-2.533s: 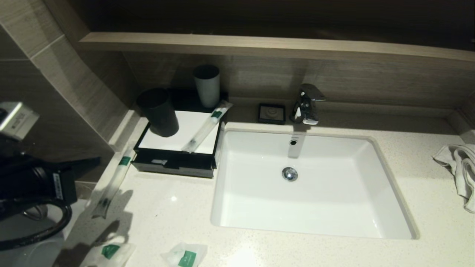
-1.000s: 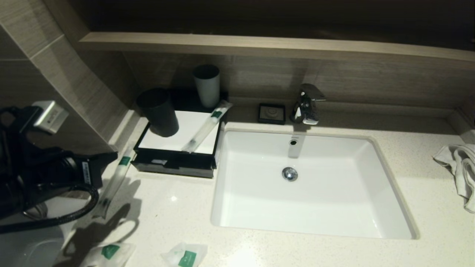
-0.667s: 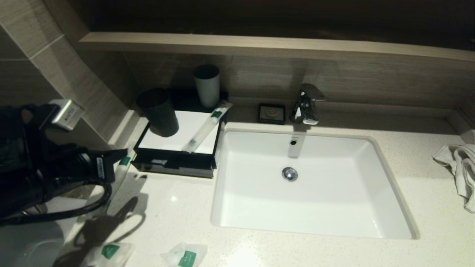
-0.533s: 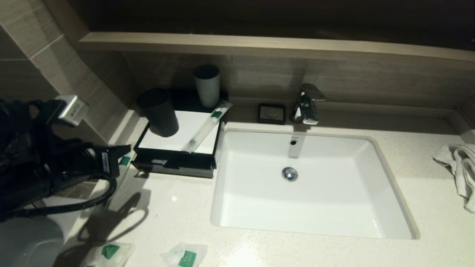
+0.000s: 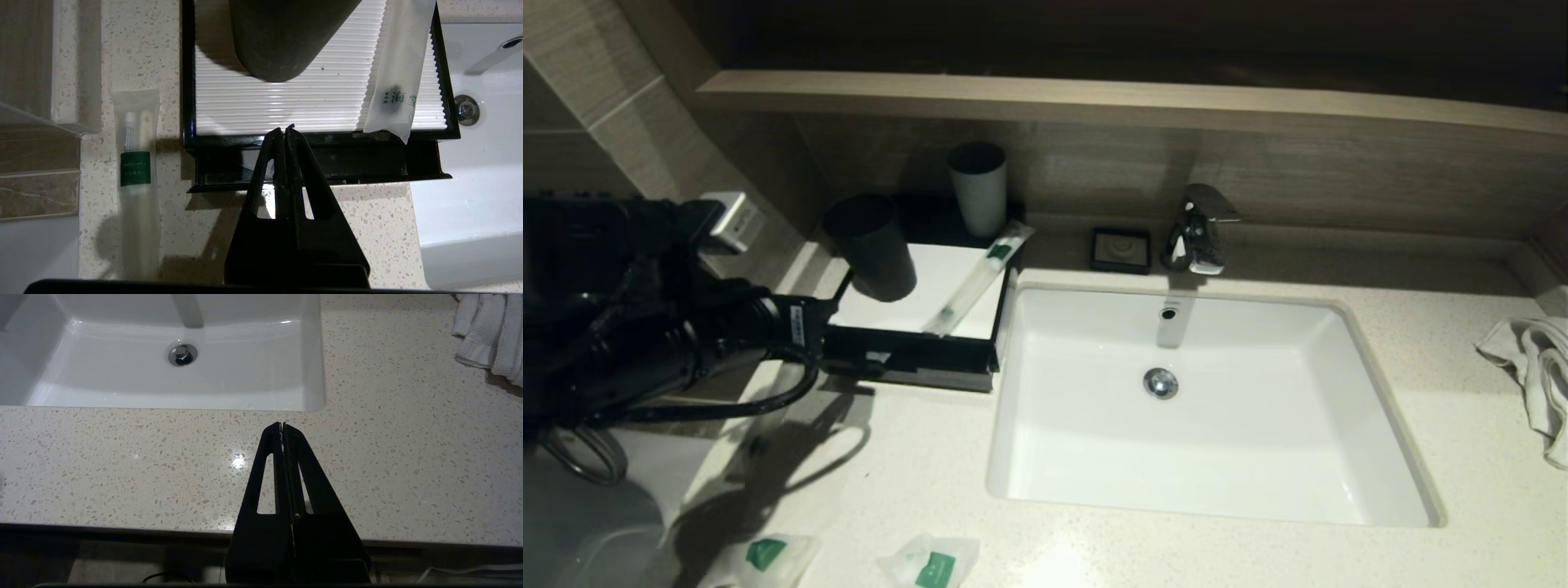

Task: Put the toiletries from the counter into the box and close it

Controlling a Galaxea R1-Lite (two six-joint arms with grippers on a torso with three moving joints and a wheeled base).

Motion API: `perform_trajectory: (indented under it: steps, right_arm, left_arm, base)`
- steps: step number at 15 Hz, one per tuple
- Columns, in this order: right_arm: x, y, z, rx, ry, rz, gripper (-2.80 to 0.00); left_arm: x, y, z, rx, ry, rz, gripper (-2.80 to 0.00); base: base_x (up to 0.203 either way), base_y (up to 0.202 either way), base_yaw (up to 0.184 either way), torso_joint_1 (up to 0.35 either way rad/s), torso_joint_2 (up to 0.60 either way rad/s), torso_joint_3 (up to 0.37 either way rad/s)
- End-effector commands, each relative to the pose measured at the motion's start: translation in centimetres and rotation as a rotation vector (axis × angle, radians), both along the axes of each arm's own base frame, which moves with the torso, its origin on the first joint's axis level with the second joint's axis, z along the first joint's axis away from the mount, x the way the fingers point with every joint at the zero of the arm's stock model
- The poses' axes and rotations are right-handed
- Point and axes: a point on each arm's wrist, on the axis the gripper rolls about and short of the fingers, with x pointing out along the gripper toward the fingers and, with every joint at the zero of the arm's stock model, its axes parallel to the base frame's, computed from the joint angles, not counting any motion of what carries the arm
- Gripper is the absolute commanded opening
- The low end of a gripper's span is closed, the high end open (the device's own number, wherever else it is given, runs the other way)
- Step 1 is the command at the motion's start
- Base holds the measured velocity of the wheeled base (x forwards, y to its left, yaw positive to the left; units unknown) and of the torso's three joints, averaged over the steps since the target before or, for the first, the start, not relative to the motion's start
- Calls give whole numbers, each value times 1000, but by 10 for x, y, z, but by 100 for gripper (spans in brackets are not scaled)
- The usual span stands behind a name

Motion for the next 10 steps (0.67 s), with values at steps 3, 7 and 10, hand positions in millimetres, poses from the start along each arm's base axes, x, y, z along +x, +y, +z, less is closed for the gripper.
perform_trajectory:
  steps: [3, 7, 10]
  right_arm:
    - [0, 0, 0, 0, 0, 0, -280]
    - [0, 0, 0, 0, 1, -1, -280]
    - [0, 0, 0, 0, 0, 0, -280]
  left_arm:
    - [28, -10, -12, 5, -11, 27, -280]
    - [35, -18, -15, 2, -28, 20, -280]
    - [39, -20, -16, 0, -40, 18, 0]
  base:
    - [0, 0, 0, 0, 0, 0]
    - [0, 0, 0, 0, 0, 0]
    - [0, 0, 0, 0, 0, 0]
